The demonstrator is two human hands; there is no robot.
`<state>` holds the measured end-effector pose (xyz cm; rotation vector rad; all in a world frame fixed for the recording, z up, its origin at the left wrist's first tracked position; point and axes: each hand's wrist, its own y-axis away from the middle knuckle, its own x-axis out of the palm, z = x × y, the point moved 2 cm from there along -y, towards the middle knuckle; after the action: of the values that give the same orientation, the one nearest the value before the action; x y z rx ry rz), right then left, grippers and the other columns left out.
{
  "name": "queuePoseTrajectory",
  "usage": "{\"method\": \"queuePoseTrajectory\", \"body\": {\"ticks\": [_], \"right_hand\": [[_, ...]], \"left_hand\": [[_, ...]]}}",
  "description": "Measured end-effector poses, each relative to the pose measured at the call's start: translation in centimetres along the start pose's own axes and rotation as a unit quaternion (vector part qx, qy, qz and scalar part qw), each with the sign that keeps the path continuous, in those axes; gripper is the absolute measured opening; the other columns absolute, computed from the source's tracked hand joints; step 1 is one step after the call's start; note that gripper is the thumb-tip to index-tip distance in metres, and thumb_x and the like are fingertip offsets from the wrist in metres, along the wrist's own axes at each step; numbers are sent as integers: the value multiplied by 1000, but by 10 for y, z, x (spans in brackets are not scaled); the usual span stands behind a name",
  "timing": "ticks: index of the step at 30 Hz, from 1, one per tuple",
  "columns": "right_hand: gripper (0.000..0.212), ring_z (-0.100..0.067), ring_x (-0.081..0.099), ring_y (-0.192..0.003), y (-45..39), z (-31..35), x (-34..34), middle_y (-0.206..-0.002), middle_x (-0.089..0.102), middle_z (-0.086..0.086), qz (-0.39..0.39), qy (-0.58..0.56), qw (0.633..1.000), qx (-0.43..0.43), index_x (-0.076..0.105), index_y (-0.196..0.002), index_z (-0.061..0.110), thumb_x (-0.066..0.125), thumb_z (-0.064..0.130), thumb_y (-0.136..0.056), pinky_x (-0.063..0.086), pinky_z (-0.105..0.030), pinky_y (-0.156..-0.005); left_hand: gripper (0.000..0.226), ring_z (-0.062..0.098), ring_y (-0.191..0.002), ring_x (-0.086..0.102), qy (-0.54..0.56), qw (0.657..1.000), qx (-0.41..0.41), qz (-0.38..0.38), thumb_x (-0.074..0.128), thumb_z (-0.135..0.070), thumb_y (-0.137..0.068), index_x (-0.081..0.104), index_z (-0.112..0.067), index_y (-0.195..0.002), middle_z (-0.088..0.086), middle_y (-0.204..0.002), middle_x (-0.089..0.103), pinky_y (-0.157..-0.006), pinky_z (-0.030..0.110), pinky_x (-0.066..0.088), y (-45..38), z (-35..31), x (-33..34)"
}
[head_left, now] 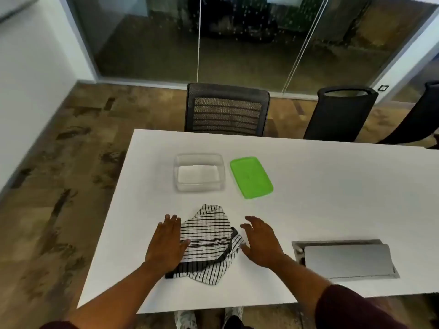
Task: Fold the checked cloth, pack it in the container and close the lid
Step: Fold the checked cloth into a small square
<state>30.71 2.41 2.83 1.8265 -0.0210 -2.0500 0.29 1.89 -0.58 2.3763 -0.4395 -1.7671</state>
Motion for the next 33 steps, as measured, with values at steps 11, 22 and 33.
{"method": "queuePoseTrajectory", "body": {"ticks": [11,22,33], "right_hand": [[45,-18,47,-138,8,29,39,-158,41,4,92,-137,982,-90,53,-138,21,61,22,-94,41,-29,-110],[17,-23,53,-108,-15,5,30,-111,62,1,7,-114,987,-114,69,-103,21,55,27,-94,48,-36,-85],[24,-17,58,-101,-27,-51,-20,-85,68,5,-108,-312,942,-55,69,-78,17,76,39,-87,47,-34,-87]], "left_hand": [[42,14,-128,53,151,985,47,76,55,-43,-97,54,-30,-137,-9,-138,59,-105,25,42,40,-49,44],[23,20,-112,51,142,989,-18,44,59,-37,-95,65,-23,-113,-3,-113,62,-90,34,48,25,-98,61],[12,7,-72,61,247,965,-87,-34,56,-35,-101,52,-26,-93,-9,-79,63,-62,27,48,24,-82,29]]}}
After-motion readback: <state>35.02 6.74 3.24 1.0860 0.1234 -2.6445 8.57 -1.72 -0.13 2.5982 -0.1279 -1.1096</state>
